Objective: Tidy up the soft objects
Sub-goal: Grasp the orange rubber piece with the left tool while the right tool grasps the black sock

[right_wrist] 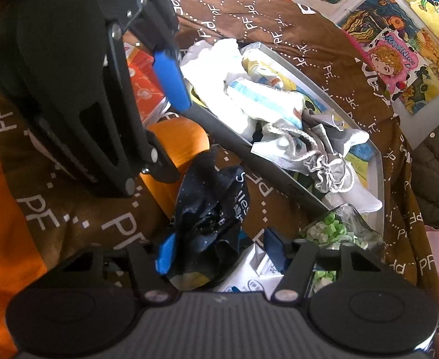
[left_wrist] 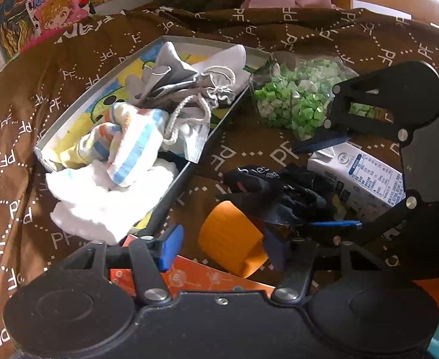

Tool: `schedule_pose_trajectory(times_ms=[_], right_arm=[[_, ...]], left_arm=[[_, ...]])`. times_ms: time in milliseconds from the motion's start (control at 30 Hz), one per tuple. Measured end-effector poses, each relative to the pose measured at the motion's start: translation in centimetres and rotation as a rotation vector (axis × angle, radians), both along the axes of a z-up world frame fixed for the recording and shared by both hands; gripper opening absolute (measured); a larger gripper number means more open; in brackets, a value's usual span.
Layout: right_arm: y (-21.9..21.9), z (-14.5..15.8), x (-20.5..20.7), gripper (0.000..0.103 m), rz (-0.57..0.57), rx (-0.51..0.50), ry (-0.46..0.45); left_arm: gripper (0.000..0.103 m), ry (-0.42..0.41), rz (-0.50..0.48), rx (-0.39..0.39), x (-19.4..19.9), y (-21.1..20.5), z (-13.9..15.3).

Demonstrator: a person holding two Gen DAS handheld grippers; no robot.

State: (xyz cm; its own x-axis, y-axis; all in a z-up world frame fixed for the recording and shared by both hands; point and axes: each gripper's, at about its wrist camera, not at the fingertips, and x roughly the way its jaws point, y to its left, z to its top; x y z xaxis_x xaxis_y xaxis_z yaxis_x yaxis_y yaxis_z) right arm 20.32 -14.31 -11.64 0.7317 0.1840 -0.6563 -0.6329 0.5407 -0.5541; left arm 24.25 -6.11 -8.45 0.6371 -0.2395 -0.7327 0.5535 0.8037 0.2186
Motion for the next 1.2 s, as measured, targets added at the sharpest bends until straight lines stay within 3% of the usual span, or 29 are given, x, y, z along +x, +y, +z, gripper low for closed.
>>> schedule_pose_trajectory(times_ms=[167,500,633,667,733,967,1200], right_arm=[[0.1,0.1,-0.3,0.061,0.013,-0.006,-0.006],[0.4,-0.2,-0.3,0.060,0.033,-0.012,-0.014],[0.5,-0.2,-0.4,0.051,0.043,-0.018,-0.018],[0.5,-0.2,-0.4,0.038,0.046,-0.016,-0.019],[0.6,-0.1,-0.4,0.030,0.056,-0.005,0.012],[0.4,0.3,-0.2,0.015,0.038,0.034,-0.015],[-0.2,0.8,0.7,0.014,-0.024,0.070,-0.023]], left_arm=[[0.048,0.013,0.007,-0.009,0.2,-0.1,-0.4],[0.043,0.006,0.042,-0.020,0.7,-0.1,-0.7],[0.039,-0.001,0.061,-0.024,0.9,-0.1,-0.8],[0.038,-0.007,0.068,-0.022,0.9,-0.1,-0.8],[0.036,-0.014,0.076,-0.027,0.9,0.0,-0.7],[0.029,-0.060,0.115,-0.027,0.8,0.3,0.1],[0.025,-0.074,0.197,-0.029,1.6,1.4,0.3]])
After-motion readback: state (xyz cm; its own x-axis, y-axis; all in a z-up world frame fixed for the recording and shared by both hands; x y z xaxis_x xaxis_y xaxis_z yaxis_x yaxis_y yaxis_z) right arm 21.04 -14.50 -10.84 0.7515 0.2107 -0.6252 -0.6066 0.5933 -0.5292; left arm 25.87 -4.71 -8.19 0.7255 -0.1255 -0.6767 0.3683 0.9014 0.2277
